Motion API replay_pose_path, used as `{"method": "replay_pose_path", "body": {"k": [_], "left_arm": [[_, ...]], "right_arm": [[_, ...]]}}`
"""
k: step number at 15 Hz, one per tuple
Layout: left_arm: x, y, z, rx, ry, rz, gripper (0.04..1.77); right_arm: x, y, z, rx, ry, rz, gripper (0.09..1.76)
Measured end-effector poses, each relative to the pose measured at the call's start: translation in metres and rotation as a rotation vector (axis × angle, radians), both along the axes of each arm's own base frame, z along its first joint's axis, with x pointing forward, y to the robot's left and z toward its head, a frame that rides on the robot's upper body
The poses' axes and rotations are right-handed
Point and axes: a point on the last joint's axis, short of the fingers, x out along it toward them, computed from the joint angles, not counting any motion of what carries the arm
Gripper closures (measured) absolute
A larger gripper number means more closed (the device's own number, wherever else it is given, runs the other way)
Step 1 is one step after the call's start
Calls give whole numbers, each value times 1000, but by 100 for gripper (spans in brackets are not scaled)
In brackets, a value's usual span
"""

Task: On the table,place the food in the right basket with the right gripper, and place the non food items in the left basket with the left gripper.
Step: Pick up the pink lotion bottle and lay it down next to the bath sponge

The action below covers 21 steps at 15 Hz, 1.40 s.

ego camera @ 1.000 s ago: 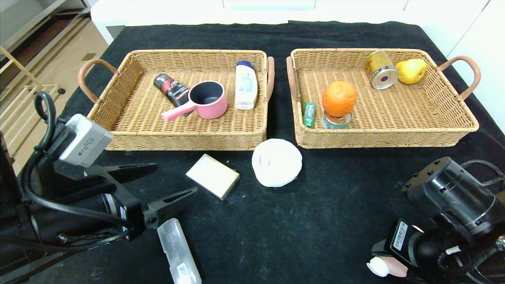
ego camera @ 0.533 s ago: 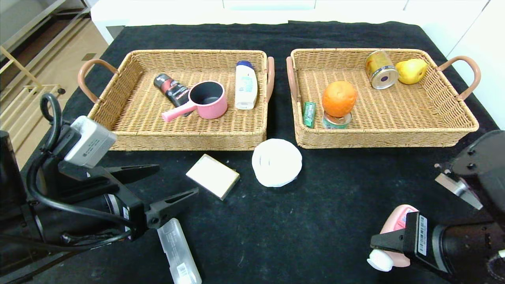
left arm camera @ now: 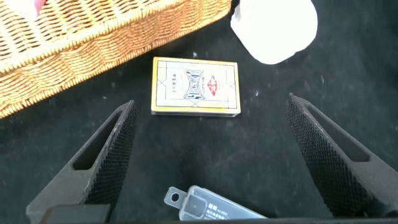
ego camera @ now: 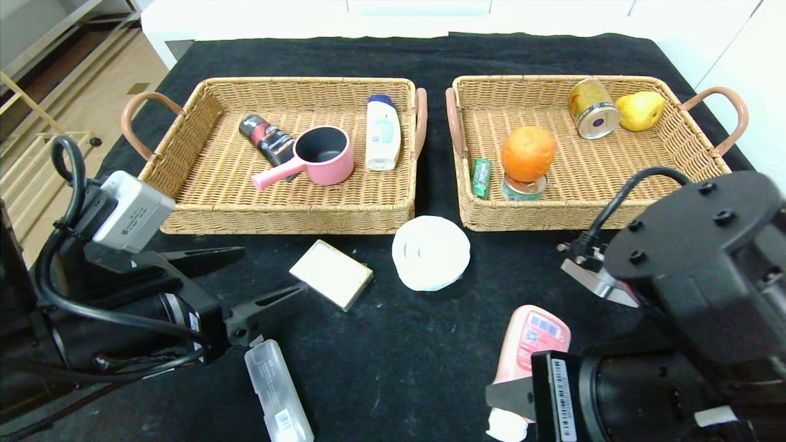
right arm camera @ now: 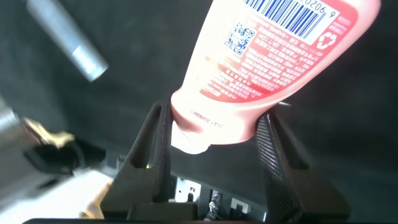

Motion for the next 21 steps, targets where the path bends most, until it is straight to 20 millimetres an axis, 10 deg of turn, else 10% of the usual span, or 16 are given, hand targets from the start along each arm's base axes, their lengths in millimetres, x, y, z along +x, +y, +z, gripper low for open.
{"method": "replay_pose_path", "body": {"k": [10,21], "left_arm": [[-3,1,2,-4,-12,2,9],[-4,2,4,-6,-21,1,9]], "right_arm": [[17,85,-8,-48,-69,180,98],[38,123,-38,-123,-91,136,98]]}}
